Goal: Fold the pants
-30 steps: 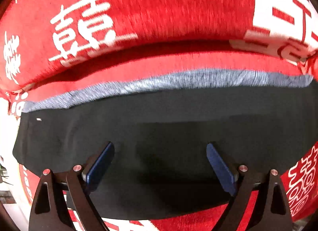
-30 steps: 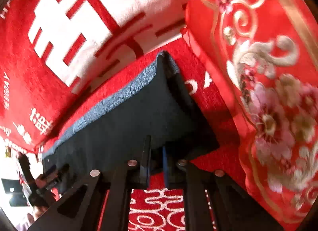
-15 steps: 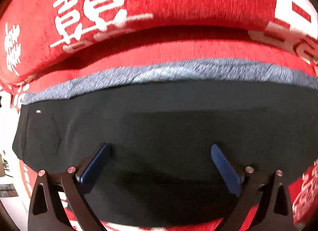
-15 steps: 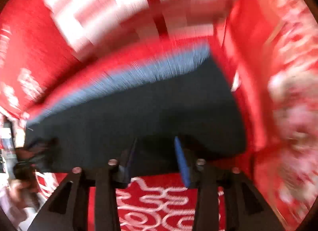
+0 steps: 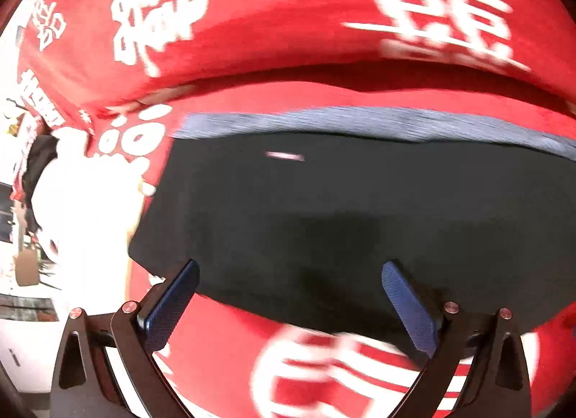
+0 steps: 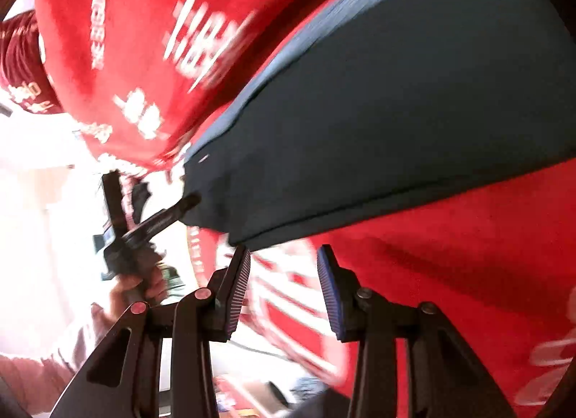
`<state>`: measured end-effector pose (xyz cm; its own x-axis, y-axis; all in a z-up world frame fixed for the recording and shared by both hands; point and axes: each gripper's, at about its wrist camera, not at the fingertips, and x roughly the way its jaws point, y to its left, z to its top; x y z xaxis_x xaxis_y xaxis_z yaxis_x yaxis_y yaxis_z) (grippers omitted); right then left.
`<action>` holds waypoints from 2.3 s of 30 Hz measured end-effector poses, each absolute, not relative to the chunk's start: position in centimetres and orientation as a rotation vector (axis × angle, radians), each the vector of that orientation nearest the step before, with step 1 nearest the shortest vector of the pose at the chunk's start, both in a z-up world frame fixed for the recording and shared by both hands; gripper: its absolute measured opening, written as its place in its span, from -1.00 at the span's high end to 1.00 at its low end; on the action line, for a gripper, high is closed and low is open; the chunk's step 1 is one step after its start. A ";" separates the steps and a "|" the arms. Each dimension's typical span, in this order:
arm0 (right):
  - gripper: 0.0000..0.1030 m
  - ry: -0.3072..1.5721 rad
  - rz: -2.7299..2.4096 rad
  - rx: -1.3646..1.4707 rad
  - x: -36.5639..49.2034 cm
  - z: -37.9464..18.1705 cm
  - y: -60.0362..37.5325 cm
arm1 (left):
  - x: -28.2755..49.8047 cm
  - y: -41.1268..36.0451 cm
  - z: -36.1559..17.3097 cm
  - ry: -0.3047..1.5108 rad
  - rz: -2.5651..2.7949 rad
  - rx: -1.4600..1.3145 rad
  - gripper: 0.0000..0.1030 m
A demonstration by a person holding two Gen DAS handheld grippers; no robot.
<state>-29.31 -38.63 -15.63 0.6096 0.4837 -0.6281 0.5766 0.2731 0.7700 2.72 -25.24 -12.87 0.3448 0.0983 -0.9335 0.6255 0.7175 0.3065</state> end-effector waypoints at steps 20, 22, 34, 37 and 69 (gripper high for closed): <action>0.80 1.013 -0.110 1.254 -17.0 -17.8 -29.7 | 11.0 -15.9 -17.3 1.153 -0.514 0.613 -1.00; 0.80 1.095 -0.123 1.264 -17.2 -20.2 -28.5 | 11.2 -15.6 -17.3 1.163 -0.517 0.603 -1.00; 0.03 1.101 -0.345 1.032 -23.9 -12.7 -38.3 | 3.1 -23.6 -12.9 1.100 -0.681 0.716 -1.00; 0.03 1.071 -0.601 1.056 -29.4 -12.2 -44.3 | 0.4 -27.3 -14.2 1.094 -0.713 0.764 -1.00; 0.00 1.023 -1.202 1.066 -45.6 -13.3 -60.4 | -4.0 -33.2 -16.3 1.150 -0.543 0.791 -1.00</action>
